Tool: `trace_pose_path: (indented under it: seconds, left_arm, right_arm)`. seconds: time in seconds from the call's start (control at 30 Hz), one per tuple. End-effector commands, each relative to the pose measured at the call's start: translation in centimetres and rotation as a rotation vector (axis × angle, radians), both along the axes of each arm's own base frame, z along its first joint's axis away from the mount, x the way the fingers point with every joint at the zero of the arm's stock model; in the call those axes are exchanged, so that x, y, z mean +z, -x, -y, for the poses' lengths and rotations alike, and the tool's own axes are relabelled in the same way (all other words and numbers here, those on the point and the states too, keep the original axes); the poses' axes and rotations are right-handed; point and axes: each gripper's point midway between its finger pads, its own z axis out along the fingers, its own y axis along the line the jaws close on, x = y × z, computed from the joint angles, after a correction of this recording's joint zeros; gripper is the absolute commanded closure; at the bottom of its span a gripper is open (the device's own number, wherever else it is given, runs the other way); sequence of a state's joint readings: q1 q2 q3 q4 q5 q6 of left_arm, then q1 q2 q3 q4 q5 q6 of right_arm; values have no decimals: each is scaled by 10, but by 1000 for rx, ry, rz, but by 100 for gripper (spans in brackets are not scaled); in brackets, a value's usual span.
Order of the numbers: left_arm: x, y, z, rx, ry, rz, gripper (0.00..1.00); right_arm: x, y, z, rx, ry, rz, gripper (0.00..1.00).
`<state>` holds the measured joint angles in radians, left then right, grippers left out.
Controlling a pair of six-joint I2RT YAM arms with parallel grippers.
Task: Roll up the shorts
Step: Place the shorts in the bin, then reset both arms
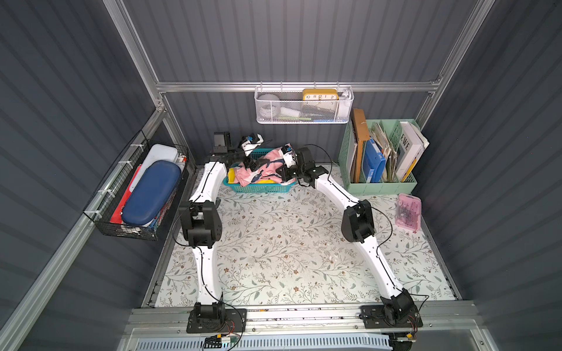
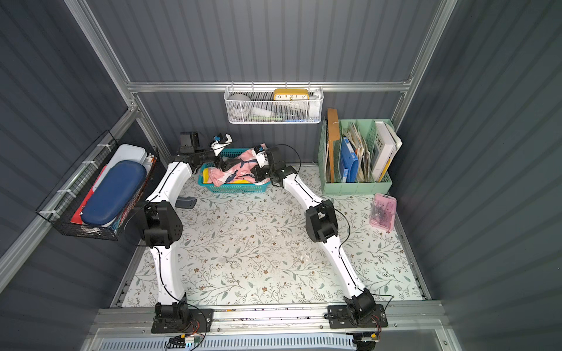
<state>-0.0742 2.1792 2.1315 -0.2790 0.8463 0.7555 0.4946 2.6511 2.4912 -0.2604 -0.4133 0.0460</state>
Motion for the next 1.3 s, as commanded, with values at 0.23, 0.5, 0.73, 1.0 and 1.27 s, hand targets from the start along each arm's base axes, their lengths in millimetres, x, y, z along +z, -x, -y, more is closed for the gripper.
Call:
trace_pose_path:
  seconds: [0.23,0.5,0.73,1.0,1.27]
  left_arm:
    - [105,65,-11,181,162,147,0]
    - [23,116,-41,499,218,-51,0]
    - [-122,150,-78,741,211,-298,0]
    - [-184,149,-100,877,203,-314,0]
    - [-182,131,-112,907,136,-194,0]
  right_arm:
    - [121,31,25,-21,-141,356,57]
    - [137,78,113,-234,-24,350,1]
    - [70,118,247,-513,120,168,1]
    - [6,157,352,-789,296,93,1]
    - [-33,168,405,-935,341,66,1]
